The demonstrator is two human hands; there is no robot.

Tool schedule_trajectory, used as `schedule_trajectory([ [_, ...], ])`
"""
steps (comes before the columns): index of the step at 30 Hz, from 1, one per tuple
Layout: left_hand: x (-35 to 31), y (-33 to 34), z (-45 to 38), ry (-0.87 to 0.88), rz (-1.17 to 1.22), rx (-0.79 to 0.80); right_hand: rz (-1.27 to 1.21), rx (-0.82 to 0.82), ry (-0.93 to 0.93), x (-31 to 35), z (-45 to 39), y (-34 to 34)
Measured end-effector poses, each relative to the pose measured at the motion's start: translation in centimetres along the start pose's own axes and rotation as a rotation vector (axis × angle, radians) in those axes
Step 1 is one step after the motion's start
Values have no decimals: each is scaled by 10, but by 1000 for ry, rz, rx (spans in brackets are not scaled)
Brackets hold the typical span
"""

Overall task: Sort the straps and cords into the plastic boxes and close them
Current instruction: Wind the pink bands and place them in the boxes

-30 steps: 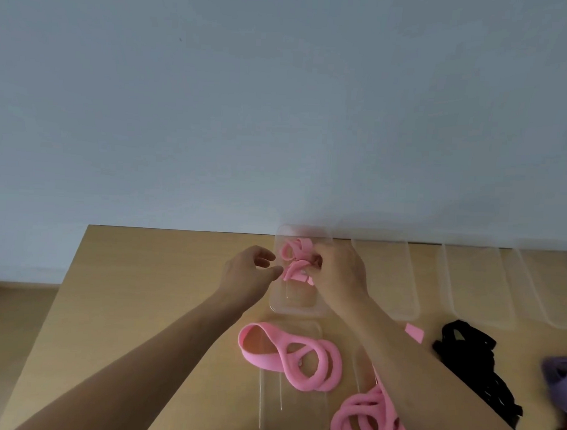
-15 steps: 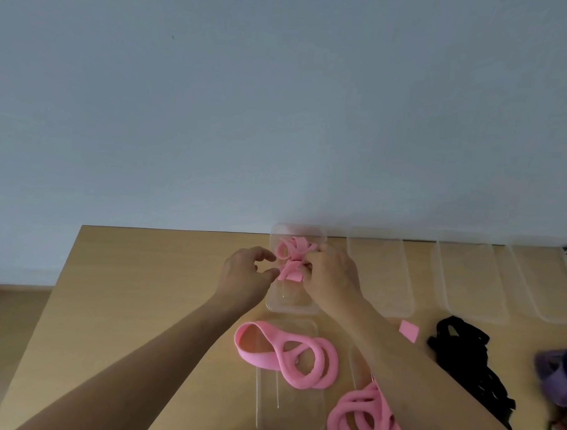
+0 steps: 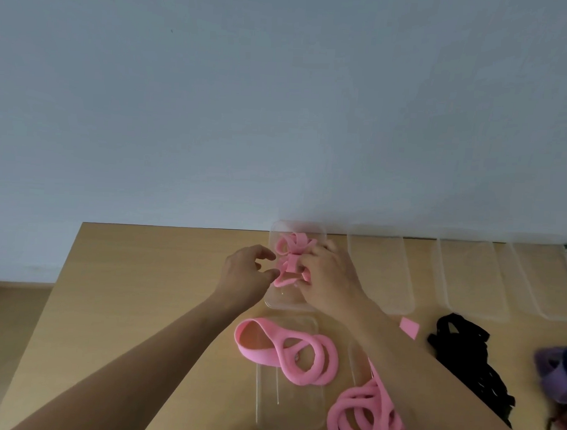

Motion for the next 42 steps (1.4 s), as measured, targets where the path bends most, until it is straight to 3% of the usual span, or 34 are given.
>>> schedule_trajectory([
  [10, -3, 3, 3, 68, -228, -40, 139, 65, 21, 6, -7, 3],
  [16, -15, 13, 0, 232, -710, -4, 145, 53, 26, 8, -11, 5],
  [20, -17, 18, -10, 223, -916, 52, 94, 17, 25, 4, -11, 11],
  [27, -16, 14, -20, 275, -939, -3, 81, -98, 42, 4, -7, 9],
  [33, -19, 17, -23, 258, -899, -16, 66, -366, -1, 2, 2, 5],
  [39, -14, 17, -30, 245, -810, -23, 221, -50, 89, 7, -4, 13],
  [42, -15, 15, -32, 274, -715, -38, 294, -9, 127, 12, -10, 13],
])
Point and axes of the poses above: each hand's wrist, its own z-axis away from the middle knuckle, its own y-axis out of the palm, x = y × z, the point moved 4 cm from there along -z, towards the middle knuckle, and after that the axes turned 14 degrees about x, right-handed, at the moved point
